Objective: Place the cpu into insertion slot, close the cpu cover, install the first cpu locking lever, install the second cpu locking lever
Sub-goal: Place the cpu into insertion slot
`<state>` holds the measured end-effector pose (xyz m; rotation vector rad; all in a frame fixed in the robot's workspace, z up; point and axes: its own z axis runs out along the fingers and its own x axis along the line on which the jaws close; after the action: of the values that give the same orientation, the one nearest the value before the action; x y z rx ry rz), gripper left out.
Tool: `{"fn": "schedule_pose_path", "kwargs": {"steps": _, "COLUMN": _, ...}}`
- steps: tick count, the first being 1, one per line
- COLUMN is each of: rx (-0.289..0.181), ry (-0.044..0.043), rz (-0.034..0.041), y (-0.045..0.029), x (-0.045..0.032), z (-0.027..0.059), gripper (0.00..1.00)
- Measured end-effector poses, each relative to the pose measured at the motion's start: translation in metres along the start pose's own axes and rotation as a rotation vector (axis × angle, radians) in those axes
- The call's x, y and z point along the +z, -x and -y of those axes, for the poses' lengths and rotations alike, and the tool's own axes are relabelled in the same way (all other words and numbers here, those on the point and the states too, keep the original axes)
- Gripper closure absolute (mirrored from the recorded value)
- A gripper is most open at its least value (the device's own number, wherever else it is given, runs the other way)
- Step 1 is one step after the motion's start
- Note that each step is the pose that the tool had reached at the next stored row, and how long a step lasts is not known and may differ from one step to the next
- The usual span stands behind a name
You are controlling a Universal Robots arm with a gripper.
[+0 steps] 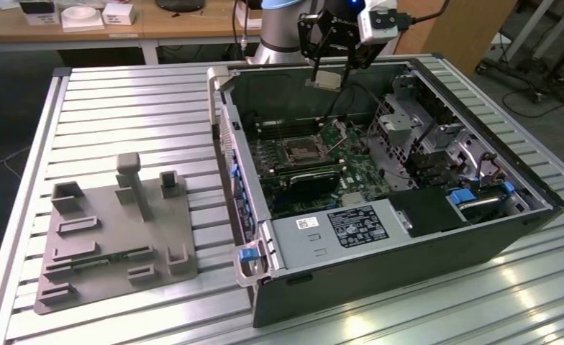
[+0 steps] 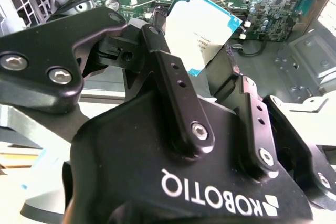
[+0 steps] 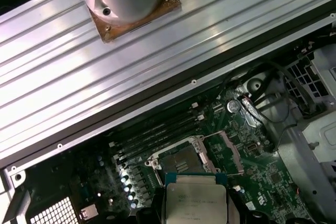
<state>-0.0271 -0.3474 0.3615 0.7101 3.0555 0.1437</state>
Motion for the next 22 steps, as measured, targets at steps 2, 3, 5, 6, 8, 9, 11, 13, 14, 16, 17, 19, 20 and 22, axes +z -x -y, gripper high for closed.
{"fn": "schedule_pose_path", "kwargs": {"steps": 2, "rx": 0.004, "ry": 0.0001, "rz": 0.0004, "y": 0.0000, "x": 0.0000, "z": 0.0000, "gripper": 0.46}}
{"fn": "schedule_pose_path", "kwargs": {"steps": 3, "rx": 0.006, "ry": 0.0001, "rz": 0.0006, "y": 0.0000, "x": 0.0000, "z": 0.0000, "gripper": 0.46}}
{"fn": "schedule_pose_path", "kwargs": {"steps": 5, "rx": 0.011, "ry": 0.0002, "rz": 0.0010, "y": 0.0000, "x": 0.0000, "z": 0.0000, "gripper": 0.46}}
{"fn": "schedule_pose_path", "kwargs": {"steps": 6, "rx": 0.014, "ry": 0.0002, "rz": 0.0013, "y": 0.0000, "x": 0.0000, "z": 0.0000, "gripper": 0.46}}
{"fn": "schedule_pose_path", "kwargs": {"steps": 8, "rx": 0.022, "ry": 0.0003, "rz": 0.0019, "y": 0.0000, "x": 0.0000, "z": 0.0000, "gripper": 0.46}}
{"fn": "schedule_pose_path", "kwargs": {"steps": 9, "rx": 0.025, "ry": 0.0003, "rz": 0.0023, "y": 0.0000, "x": 0.0000, "z": 0.0000, "gripper": 0.46}}
{"fn": "schedule_pose_path", "kwargs": {"steps": 11, "rx": 0.033, "ry": 0.0006, "rz": 0.0030, "y": 0.0000, "x": 0.0001, "z": 0.0000, "gripper": 0.46}}
{"fn": "schedule_pose_path", "kwargs": {"steps": 13, "rx": 0.041, "ry": 0.0007, "rz": 0.0037, "y": 0.0000, "x": 0.0002, "z": 0.0000, "gripper": 0.46}}
{"fn": "schedule_pose_path", "kwargs": {"steps": 14, "rx": 0.045, "ry": 0.0008, "rz": 0.0040, "y": 0.0000, "x": 0.0002, "z": 0.0000, "gripper": 0.46}}
{"fn": "schedule_pose_path", "kwargs": {"steps": 16, "rx": 0.052, "ry": 0.0009, "rz": 0.0046, "y": 0.0000, "x": 0.0002, "z": 0.0000, "gripper": 0.46}}
{"fn": "schedule_pose_path", "kwargs": {"steps": 17, "rx": 0.055, "ry": 0.0010, "rz": 0.0050, "y": 0.0000, "x": 0.0002, "z": 0.0000, "gripper": 0.46}}
{"fn": "schedule_pose_path", "kwargs": {"steps": 19, "rx": 0.062, "ry": 0.0012, "rz": 0.0055, "y": 0.0000, "x": 0.0003, "z": 0.0000, "gripper": 0.46}}
{"fn": "schedule_pose_path", "kwargs": {"steps": 20, "rx": 0.065, "ry": 0.0012, "rz": 0.0058, "y": 0.0000, "x": 0.0003, "z": 0.0000, "gripper": 0.46}}
{"fn": "schedule_pose_path", "kwargs": {"steps": 22, "rx": 0.071, "ry": 0.0013, "rz": 0.0064, "y": 0.0000, "x": 0.0003, "z": 0.0000, "gripper": 0.46}}
